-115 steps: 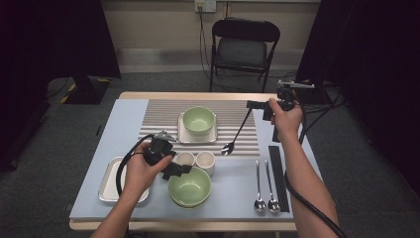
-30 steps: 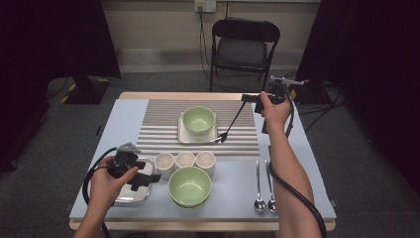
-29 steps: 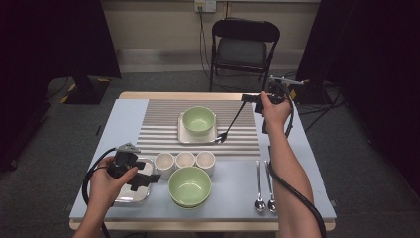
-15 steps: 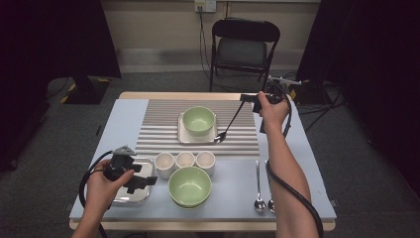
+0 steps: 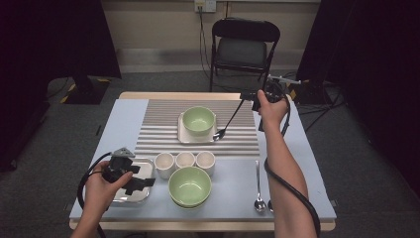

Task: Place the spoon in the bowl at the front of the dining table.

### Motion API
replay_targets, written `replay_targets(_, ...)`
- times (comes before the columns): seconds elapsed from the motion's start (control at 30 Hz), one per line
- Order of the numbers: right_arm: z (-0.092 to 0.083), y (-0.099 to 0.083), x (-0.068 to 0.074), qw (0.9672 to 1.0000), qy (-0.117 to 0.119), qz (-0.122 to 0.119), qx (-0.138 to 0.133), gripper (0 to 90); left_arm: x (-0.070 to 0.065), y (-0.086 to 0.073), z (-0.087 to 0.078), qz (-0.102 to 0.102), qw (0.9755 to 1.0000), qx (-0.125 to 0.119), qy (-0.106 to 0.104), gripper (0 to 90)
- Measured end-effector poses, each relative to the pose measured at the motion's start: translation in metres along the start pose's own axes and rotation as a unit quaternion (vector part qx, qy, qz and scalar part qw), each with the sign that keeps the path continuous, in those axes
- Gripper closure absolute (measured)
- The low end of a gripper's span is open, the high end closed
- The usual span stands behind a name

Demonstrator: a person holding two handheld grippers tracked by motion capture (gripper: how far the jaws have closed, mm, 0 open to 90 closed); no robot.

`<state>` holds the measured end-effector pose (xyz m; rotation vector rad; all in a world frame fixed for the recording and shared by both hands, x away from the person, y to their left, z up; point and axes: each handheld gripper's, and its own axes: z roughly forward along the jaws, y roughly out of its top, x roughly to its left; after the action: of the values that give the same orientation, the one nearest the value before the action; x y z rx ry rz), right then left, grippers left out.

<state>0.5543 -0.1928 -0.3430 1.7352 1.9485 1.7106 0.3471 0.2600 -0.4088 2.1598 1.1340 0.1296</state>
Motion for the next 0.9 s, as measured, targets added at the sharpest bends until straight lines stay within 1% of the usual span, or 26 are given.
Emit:
replay_targets(0.13, 0.003, 0.001, 0.0, 1.0, 0.003, -0.001, -0.006, 90.0, 0.0, -0.001, 0.0, -0.001, 1.0, 0.001, 0.002, 17.4)
replay_targets(0.23, 0.005, 0.002, 0.001, 1.0, 0.004, 0.001, -0.009, 90.0, 0.0, -0.001, 0.001, -0.002, 1.0, 0.0, -0.003, 17.4)
replay_targets(0.3, 0.006, 0.003, 0.001, 0.9999, 0.005, 0.002, -0.011, 90.0, 0.0, -0.002, 0.001, -0.002, 1.0, 0.0, -0.002, 17.5)
replay_targets(0.37, 0.007, 0.003, 0.001, 0.9999, 0.005, 0.002, -0.013, 90.0, 0.001, -0.002, 0.002, -0.001, 1.0, 0.0, -0.006, 17.4)
replay_targets(0.43, 0.008, 0.004, 0.001, 0.9999, 0.001, 0.0, -0.012, 90.0, 0.001, -0.002, 0.001, -0.003, 1.0, -0.002, -0.006, 17.4)
replay_targets(0.6, 0.011, 0.003, 0.0, 0.9999, 0.004, 0.005, -0.015, 90.0, 0.002, -0.003, 0.001, -0.001, 1.0, -0.001, -0.01, 17.4)
replay_targets(0.7, 0.014, 0.004, 0.001, 0.9999, 0.004, 0.003, -0.017, 90.0, 0.003, -0.003, 0.0, -0.005, 0.9999, -0.004, -0.009, 17.5)
replay_targets(0.77, 0.015, 0.005, 0.002, 0.9998, 0.004, 0.003, -0.017, 90.0, 0.003, -0.003, -0.001, -0.002, 1.0, -0.005, -0.007, 17.4)
replay_targets(0.9, 0.02, 0.006, 0.003, 0.9998, 0.003, 0.004, -0.019, 90.0, 0.005, -0.003, -0.002, -0.003, 1.0, -0.005, -0.005, 17.4)
